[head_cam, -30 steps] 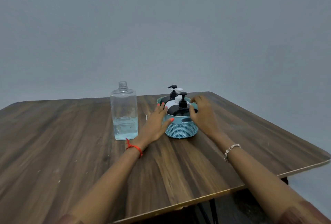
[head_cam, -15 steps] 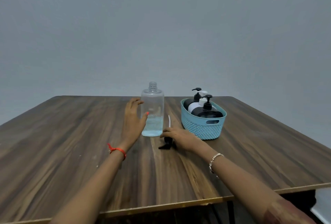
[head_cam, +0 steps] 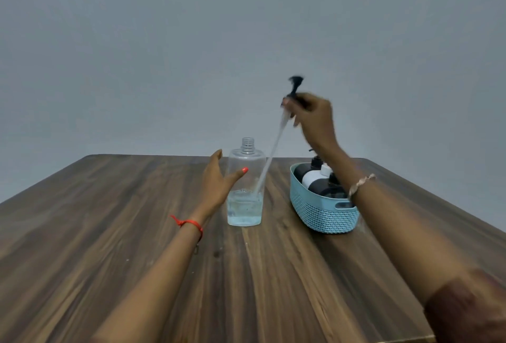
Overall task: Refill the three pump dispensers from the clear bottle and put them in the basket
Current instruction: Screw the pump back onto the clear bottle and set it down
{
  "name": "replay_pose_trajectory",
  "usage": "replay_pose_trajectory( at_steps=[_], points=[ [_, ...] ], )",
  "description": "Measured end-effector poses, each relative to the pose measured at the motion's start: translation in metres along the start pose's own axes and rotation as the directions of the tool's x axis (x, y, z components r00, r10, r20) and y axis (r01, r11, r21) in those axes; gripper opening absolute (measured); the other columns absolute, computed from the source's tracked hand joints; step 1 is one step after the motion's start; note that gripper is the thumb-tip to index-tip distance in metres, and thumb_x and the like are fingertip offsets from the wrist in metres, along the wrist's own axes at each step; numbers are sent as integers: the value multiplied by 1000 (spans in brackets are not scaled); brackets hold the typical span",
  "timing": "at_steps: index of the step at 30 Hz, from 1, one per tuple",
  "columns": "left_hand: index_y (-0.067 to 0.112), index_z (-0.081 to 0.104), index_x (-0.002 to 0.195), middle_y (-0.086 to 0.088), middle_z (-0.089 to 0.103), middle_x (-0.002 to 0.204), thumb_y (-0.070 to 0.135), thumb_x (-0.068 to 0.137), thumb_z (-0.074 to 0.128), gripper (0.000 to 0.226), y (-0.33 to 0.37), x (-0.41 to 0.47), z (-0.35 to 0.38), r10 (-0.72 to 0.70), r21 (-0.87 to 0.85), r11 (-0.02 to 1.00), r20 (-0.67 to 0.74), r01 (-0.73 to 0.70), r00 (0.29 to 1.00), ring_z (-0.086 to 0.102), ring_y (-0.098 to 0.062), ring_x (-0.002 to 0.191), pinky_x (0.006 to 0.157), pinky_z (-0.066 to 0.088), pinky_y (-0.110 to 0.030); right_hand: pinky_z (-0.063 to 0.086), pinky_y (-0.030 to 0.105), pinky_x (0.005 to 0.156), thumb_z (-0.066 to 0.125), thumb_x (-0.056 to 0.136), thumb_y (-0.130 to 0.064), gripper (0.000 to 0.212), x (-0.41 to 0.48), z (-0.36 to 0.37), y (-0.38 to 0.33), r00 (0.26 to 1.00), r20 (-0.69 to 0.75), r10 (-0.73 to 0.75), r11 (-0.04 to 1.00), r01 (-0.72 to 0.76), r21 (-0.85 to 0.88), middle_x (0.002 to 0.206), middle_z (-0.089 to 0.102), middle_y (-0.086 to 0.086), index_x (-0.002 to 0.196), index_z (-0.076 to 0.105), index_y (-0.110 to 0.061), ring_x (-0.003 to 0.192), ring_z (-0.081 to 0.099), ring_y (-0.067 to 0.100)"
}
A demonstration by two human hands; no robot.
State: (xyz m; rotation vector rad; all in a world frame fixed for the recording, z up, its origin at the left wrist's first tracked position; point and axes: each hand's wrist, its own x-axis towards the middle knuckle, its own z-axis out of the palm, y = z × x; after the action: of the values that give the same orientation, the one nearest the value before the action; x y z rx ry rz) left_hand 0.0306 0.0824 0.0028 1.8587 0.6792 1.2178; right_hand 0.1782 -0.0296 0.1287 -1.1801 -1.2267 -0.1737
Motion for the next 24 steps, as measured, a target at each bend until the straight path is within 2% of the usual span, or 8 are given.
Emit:
replay_pose_trajectory(
  at_steps=[2, 4, 8, 12, 20, 24],
  points=[
    [11, 21, 146, -6, 31, 151, 37, 78, 71, 89, 6, 5, 2, 2, -33, 999, 41, -1, 999, 33, -20, 136, 111, 33, -42, 44, 29, 50, 61, 86, -8, 7, 26, -1, -13, 990, -140, -8, 996, 21, 92, 70, 64, 11, 82, 67, -6, 60, 54, 19],
    [11, 17, 147, -6, 31, 151, 36, 79, 71, 91, 11, 9, 6, 2, -47, 999, 84, 2, 996, 35, -21, 136, 109, 35, -43, 45, 26, 48, 60, 86, -11, 10, 45, 0, -25, 979, -202, -38, 990, 65, 127, 69, 62, 7, 80, 66, -7, 61, 54, 20],
    [16, 15, 148, -4, 31, 151, 37, 81, 69, 88, 13, 16, 8, 12, -27, 1000, 125, -9, 992, 37, -21, 134, 109, 35, -37, 42, 29, 50, 58, 86, -11, 14, 67, 8, -37, 970, -229, -85, 985, 117, 129, 72, 59, 14, 80, 66, -1, 63, 49, 23],
    [14, 29, 142, -5, 43, 141, 35, 82, 68, 74, 11, 18, 11, 7, -32, 999, 130, -3, 992, 47, -19, 124, 104, 41, -38, 41, 36, 61, 58, 86, -9, 16, 74, 13, -39, 968, -235, -84, 988, 112, 108, 76, 62, 14, 85, 66, 4, 65, 49, 21],
    [12, 28, 142, -4, 40, 142, 34, 83, 66, 73, 8, 19, 12, 17, -18, 1000, 132, -14, 991, 44, -19, 126, 106, 39, -38, 38, 34, 61, 59, 84, -11, 18, 76, 17, -27, 982, -172, -82, 995, 91, 49, 67, 56, 10, 80, 65, 6, 61, 46, 20],
    [13, 27, 143, -5, 39, 143, 35, 83, 66, 74, 7, 20, 13, 11, -16, 1000, 130, -9, 991, 43, -19, 126, 105, 38, -34, 40, 31, 60, 66, 81, -11, 11, 59, 30, -8, 1000, 19, -22, 999, 23, -25, 70, 62, 10, 79, 70, -1, 60, 51, 16]
  ],
)
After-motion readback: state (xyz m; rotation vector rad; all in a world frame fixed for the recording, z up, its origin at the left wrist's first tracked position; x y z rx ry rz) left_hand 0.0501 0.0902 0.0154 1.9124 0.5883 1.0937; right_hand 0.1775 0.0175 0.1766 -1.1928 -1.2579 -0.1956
